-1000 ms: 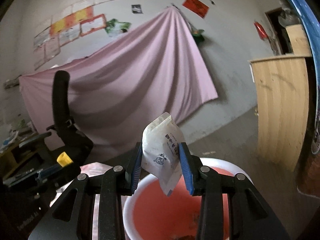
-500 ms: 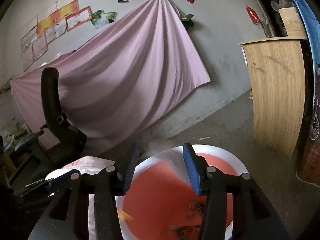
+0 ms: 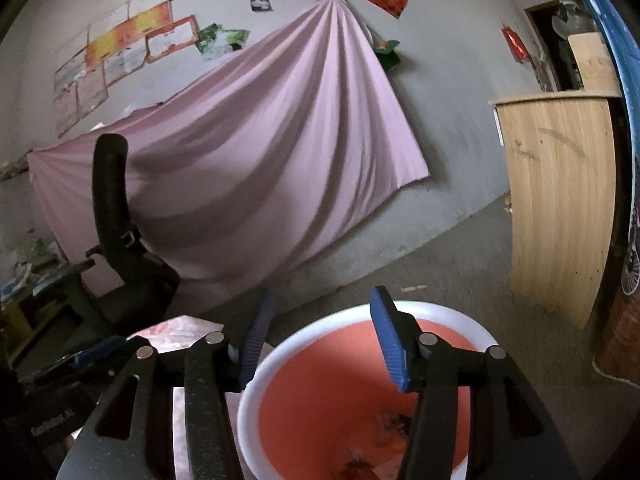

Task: Collect trash
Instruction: 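Move both tools back over the remaining trash on the bed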

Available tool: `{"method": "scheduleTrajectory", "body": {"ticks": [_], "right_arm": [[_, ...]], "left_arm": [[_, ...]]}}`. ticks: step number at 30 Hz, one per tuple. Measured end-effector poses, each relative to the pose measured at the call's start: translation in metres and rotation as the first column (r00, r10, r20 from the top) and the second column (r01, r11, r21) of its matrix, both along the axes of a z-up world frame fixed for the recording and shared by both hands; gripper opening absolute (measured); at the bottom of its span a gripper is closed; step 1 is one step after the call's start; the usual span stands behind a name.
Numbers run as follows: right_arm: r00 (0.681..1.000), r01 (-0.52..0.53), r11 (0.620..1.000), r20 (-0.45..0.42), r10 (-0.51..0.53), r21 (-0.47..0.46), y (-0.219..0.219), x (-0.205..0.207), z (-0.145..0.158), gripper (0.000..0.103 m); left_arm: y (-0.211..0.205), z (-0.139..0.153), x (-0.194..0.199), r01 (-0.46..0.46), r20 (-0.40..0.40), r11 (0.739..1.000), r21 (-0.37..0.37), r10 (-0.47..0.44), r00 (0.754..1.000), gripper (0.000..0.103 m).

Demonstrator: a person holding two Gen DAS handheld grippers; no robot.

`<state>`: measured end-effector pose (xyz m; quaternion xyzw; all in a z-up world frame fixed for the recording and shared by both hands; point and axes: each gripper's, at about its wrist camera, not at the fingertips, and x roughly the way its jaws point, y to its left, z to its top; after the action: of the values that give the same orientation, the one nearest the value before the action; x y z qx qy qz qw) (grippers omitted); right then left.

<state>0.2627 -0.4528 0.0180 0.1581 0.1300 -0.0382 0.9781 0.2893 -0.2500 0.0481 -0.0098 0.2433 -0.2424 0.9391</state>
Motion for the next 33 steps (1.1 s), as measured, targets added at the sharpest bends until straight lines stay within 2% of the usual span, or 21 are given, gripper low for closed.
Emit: {"method": "scheduleTrajectory", "body": {"ticks": [5, 6, 9, 12, 14, 18, 20, 22, 26, 29, 33], "right_arm": [[0.999, -0.025, 0.999, 0.042, 0.026, -0.031, 0.021, -0.001, 0.010, 0.050], [0.998, -0.031, 0.999, 0.055, 0.033, -0.037, 0.027, -0.001, 0.012, 0.053], [0.994, -0.049, 0.998, 0.095, 0.054, -0.047, 0.042, -0.002, 0.016, 0.070], [0.989, -0.077, 0.995, 0.125, 0.085, -0.064, 0.060, -0.002, 0.020, 0.071], [0.984, -0.087, 0.993, 0.147, 0.097, -0.074, 0.071, -0.002, 0.023, 0.076], [0.971, -0.111, 0.989, 0.201, 0.128, -0.097, 0.092, -0.005, 0.027, 0.085], [0.963, -0.118, 0.987, 0.229, 0.141, -0.111, 0.103, -0.006, 0.028, 0.097], [0.957, -0.113, 0.986, 0.255, 0.142, -0.125, 0.112, -0.008, 0.028, 0.103], [0.945, -0.138, 0.976, 0.273, 0.181, -0.169, 0.132, -0.006, 0.030, 0.103], [0.937, -0.158, 0.963, 0.276, 0.216, -0.218, 0.148, -0.003, 0.028, 0.103], [0.929, -0.176, 0.941, 0.267, 0.256, -0.289, 0.171, 0.001, 0.023, 0.103]], "left_arm": [[0.037, 0.012, -0.005, -0.077, 0.026, 0.997, -0.024, 0.077, 0.997, 0.049], [0.044, 0.013, -0.008, -0.091, 0.033, 0.995, -0.029, 0.092, 0.995, 0.052], [0.070, 0.019, -0.015, -0.147, 0.067, 0.988, -0.044, 0.150, 0.986, 0.057], [0.092, 0.024, -0.022, -0.201, 0.097, 0.978, -0.047, 0.205, 0.974, 0.057], [0.111, 0.025, -0.027, -0.243, 0.115, 0.968, -0.058, 0.249, 0.962, 0.059], [0.149, 0.024, -0.037, -0.331, 0.145, 0.937, -0.113, 0.345, 0.927, 0.084], [0.166, 0.024, -0.043, -0.369, 0.164, 0.918, -0.147, 0.390, 0.906, 0.088], [0.183, 0.023, -0.047, -0.402, 0.178, 0.899, -0.173, 0.430, 0.885, 0.101], [0.213, 0.015, -0.054, -0.456, 0.193, 0.865, -0.210, 0.494, 0.848, 0.101], [0.228, 0.007, -0.055, -0.482, 0.206, 0.852, -0.207, 0.519, 0.830, 0.101], [0.242, -0.003, -0.053, -0.496, 0.195, 0.845, -0.200, 0.531, 0.825, 0.101]]}}
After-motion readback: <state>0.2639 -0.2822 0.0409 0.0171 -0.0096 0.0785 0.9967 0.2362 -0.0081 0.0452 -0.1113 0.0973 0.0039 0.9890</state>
